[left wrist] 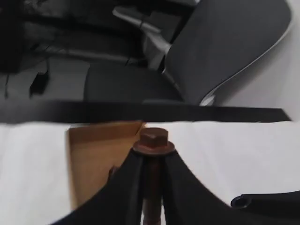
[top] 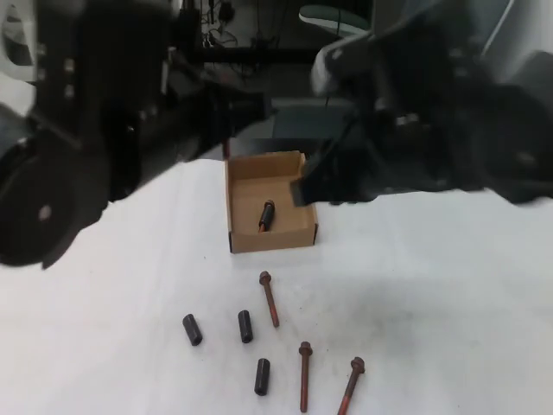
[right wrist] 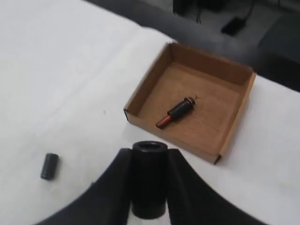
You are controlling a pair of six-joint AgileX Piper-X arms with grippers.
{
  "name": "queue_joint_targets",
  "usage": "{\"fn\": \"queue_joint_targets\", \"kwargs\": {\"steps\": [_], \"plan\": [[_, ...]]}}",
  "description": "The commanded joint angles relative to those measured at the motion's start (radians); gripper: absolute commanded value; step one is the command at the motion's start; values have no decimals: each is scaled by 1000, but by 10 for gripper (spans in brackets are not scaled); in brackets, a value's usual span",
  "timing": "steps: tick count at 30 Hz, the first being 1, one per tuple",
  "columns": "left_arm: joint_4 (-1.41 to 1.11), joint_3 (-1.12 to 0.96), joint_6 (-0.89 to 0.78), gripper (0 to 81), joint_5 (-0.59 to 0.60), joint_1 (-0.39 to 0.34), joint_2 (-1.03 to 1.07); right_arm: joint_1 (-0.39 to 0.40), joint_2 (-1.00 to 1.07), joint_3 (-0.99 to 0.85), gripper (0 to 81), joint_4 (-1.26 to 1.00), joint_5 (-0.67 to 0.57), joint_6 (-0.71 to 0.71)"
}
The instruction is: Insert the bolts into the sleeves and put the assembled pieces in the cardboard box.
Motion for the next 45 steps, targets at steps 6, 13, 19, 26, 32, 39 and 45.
{"fn": "queue_joint_targets", "kwargs": {"steps": [6, 13, 19, 26, 32, 39, 45], "plan": [[-259, 143, 113, 18, 125, -11, -161, 22, -206, 283, 6, -355, -163, -10], [-305, 228, 245, 18, 264, -59, -233, 106, -233, 429, 6, -615, -216, -12], [-560, 374, 186, 18, 278, -60, -235, 155, -233, 483, 6, -716, -213, -26], [-780, 501, 128, 18, 278, -60, -237, 163, -222, 486, 6, -747, -213, -30], [-834, 499, 114, 18, 271, -60, -237, 176, -199, 486, 6, -882, -210, -21], [-835, 499, 75, 18, 281, -60, -237, 215, -168, 486, 6, -937, -177, -48], [-891, 499, 22, 18, 289, -60, -237, 221, -143, 486, 6, -1009, -169, -51]]}}
